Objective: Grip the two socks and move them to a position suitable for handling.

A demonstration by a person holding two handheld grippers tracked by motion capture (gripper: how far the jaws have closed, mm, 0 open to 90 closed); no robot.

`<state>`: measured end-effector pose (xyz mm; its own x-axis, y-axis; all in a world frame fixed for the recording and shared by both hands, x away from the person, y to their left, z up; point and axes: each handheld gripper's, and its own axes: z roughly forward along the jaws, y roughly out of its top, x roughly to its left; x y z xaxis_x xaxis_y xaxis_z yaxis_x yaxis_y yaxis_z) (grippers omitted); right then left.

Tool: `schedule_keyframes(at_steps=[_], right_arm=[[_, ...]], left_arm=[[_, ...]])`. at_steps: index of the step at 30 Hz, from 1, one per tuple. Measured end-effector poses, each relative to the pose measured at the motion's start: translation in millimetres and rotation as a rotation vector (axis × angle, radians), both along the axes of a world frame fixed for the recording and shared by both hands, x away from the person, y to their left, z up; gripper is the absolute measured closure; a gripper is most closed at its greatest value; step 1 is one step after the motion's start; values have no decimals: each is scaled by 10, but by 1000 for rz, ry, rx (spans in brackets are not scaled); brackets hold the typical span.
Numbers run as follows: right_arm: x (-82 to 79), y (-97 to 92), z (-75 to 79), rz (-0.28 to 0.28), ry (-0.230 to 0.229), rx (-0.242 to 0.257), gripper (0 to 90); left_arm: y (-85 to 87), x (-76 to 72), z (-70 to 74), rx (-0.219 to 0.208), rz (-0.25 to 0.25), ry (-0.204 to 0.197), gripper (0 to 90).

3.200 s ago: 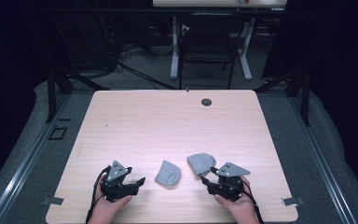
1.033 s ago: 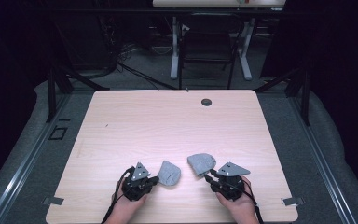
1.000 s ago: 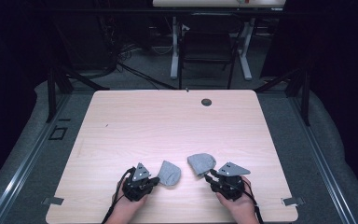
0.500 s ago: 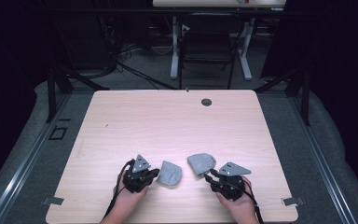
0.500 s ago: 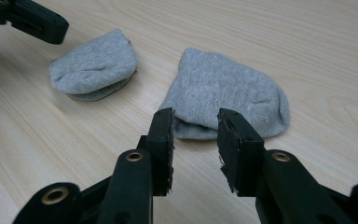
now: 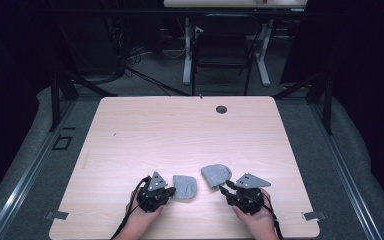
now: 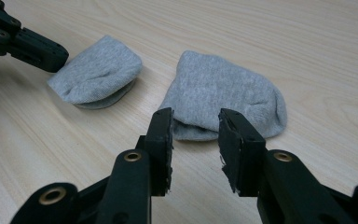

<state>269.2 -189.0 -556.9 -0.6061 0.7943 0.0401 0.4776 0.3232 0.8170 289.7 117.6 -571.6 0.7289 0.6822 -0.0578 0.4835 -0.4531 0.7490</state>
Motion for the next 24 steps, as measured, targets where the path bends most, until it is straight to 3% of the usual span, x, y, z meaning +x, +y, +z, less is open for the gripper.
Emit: schedule_keyframes(at_steps=[6,12,24], right_arm=[[1,5,-6,0,6,3,647],[4,0,-12,-4,2,7,646],[12,-5,-20,-1,7,8,639]], left_arm=[[-84,97,155,-28,-2,-27,893],[-154,188,58,-11,0,-8,893],[-180,124,-73,27,-22,-2,893]])
